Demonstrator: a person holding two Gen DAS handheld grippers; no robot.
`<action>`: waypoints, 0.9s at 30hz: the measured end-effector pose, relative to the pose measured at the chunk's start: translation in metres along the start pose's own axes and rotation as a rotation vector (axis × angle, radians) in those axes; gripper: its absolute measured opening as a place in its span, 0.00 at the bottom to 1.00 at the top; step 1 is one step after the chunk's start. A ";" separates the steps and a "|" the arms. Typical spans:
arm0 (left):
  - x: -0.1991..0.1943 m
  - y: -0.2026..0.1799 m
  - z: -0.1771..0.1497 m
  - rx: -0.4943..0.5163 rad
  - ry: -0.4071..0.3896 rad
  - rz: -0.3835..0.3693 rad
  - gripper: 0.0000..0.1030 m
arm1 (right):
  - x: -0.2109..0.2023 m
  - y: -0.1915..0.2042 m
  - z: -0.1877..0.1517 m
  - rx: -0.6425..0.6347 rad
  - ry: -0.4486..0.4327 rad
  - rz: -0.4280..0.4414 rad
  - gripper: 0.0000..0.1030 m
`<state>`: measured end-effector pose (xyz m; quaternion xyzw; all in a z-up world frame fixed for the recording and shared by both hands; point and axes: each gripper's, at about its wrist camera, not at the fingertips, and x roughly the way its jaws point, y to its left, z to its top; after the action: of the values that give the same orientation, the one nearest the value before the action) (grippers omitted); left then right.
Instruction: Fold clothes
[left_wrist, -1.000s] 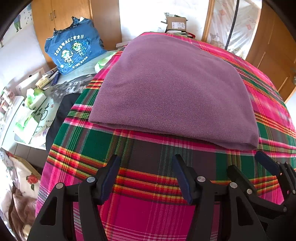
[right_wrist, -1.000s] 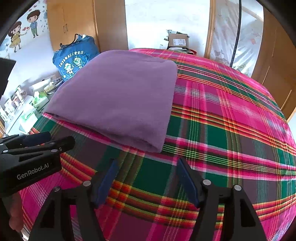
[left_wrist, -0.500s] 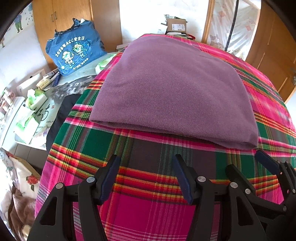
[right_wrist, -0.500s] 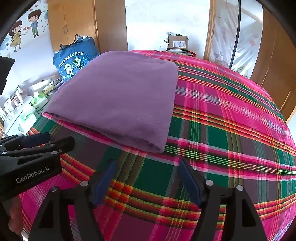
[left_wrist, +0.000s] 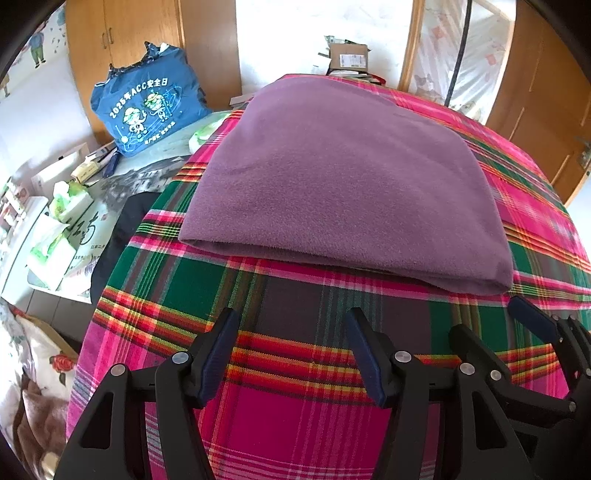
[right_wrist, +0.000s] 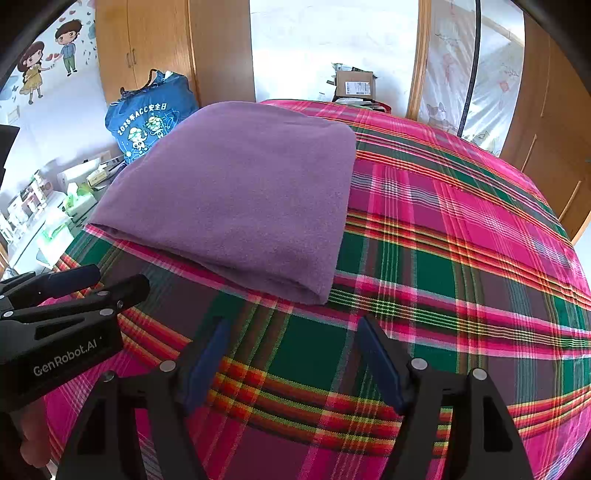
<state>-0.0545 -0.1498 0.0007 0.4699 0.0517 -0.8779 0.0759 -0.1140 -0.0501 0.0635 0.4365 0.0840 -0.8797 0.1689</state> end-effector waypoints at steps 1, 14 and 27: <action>0.000 0.000 0.000 0.000 -0.002 0.001 0.61 | 0.000 0.000 0.000 0.000 0.000 0.000 0.70; -0.001 -0.001 -0.002 -0.008 -0.016 0.007 0.61 | 0.000 0.000 -0.001 0.000 -0.001 0.000 0.71; -0.002 -0.001 -0.004 -0.010 -0.020 0.009 0.61 | 0.000 0.001 -0.002 0.000 -0.002 -0.001 0.71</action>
<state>-0.0507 -0.1479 0.0003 0.4610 0.0533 -0.8819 0.0829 -0.1125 -0.0505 0.0623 0.4357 0.0841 -0.8802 0.1686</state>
